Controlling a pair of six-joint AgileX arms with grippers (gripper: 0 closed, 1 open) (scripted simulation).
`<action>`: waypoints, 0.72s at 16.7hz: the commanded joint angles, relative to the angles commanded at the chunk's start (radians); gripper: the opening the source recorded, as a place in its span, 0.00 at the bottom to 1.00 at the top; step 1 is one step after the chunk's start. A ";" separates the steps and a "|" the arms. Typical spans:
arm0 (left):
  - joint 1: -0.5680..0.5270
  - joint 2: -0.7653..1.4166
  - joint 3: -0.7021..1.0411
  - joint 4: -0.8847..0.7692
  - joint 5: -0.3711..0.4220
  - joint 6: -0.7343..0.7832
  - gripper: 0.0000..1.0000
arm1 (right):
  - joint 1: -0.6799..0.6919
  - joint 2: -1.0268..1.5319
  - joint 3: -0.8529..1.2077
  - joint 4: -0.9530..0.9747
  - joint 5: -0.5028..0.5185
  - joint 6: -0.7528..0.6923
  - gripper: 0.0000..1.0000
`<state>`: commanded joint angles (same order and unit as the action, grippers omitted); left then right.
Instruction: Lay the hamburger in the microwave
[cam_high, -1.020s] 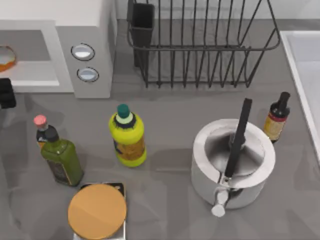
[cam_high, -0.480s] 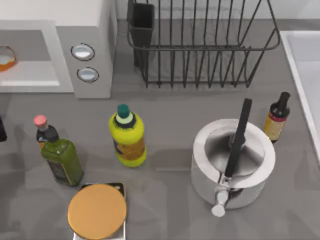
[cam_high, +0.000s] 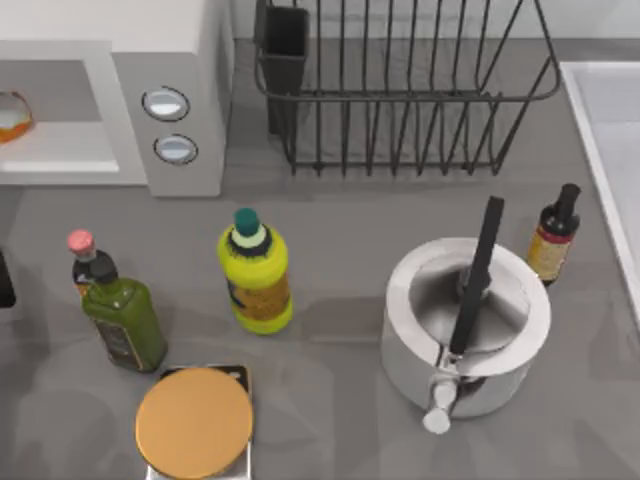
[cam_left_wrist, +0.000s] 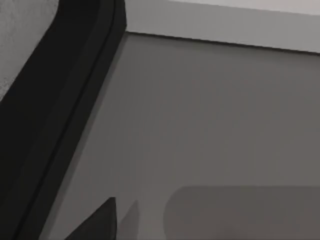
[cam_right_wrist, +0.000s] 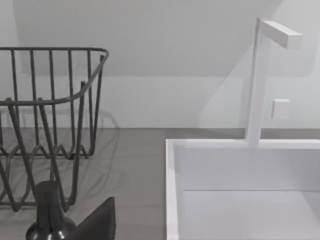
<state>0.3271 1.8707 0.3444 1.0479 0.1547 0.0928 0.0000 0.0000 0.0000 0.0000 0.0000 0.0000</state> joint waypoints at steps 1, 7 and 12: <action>0.000 -0.001 0.001 0.000 0.000 0.000 1.00 | 0.000 0.000 0.000 0.000 0.000 0.000 1.00; 0.003 -0.100 0.068 -0.097 -0.018 0.009 1.00 | 0.000 0.000 0.000 0.000 0.000 0.000 1.00; 0.002 -0.184 0.092 -0.343 -0.035 0.019 1.00 | 0.000 0.000 0.000 0.000 0.000 0.000 1.00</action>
<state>0.3294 1.6871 0.4363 0.7046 0.1194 0.1123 0.0000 0.0000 0.0000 0.0000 0.0000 0.0000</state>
